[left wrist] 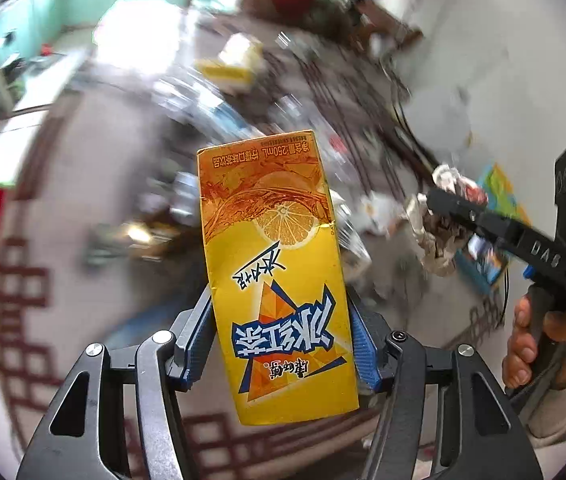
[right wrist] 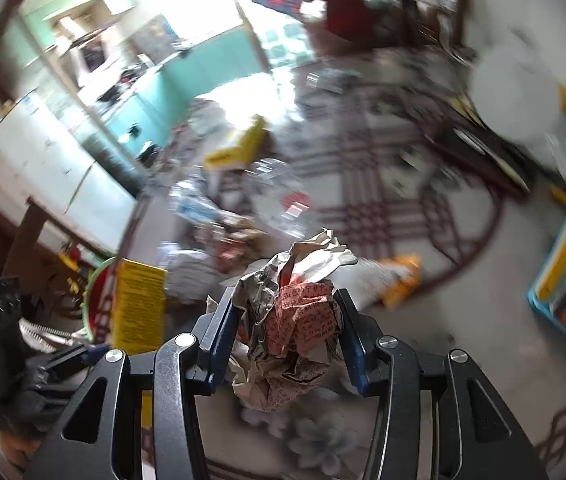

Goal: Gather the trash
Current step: 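Grasp the yellow iced-tea carton with the left gripper while the right grasps crumpled paper, then carry both items over the red bucket and open both grippers to drop them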

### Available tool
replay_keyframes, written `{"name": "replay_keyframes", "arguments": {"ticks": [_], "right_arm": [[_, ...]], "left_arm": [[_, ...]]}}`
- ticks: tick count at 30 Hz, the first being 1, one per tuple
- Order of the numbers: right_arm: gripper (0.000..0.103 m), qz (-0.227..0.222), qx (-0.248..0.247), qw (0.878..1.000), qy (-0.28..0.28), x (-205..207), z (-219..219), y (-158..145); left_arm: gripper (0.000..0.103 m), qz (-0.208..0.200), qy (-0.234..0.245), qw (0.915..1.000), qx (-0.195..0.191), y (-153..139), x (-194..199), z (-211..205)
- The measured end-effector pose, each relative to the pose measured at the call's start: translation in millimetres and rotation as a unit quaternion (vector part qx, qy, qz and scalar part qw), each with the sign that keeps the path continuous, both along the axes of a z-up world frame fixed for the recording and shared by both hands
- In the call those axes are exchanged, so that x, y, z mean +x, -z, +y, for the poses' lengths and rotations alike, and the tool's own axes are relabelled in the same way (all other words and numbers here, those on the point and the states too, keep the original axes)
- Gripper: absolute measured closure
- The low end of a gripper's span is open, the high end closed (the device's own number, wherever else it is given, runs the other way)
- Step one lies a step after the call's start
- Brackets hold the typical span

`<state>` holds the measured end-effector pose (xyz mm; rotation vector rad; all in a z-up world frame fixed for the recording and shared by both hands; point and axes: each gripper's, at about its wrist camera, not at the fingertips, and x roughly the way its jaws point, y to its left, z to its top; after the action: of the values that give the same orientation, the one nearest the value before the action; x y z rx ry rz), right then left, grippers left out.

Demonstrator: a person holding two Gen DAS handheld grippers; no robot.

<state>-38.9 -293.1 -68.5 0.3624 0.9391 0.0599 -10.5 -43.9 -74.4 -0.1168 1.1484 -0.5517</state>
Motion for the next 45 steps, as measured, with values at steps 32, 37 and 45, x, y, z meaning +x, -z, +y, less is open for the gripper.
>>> {"name": "replay_keyframes", "arguments": {"ticks": [32, 37, 45], "right_arm": [[0.057, 0.061, 0.021, 0.982, -0.176, 175.4, 365.3, 74.1], [0.057, 0.078, 0.022, 0.977, -0.195, 194.4, 399.0, 101.1], [0.057, 0.104, -0.005, 0.968, -0.229, 232.0, 446.9, 135.2]], "left_arm": [[0.044, 0.124, -0.212, 0.9606, 0.129, 200.0, 150.6, 291.7], [0.043, 0.13, -0.207, 0.9588, 0.145, 208.1, 149.8, 294.0], [0.039, 0.126, -0.215, 0.9585, 0.139, 200.1, 158.9, 288.0]]}}
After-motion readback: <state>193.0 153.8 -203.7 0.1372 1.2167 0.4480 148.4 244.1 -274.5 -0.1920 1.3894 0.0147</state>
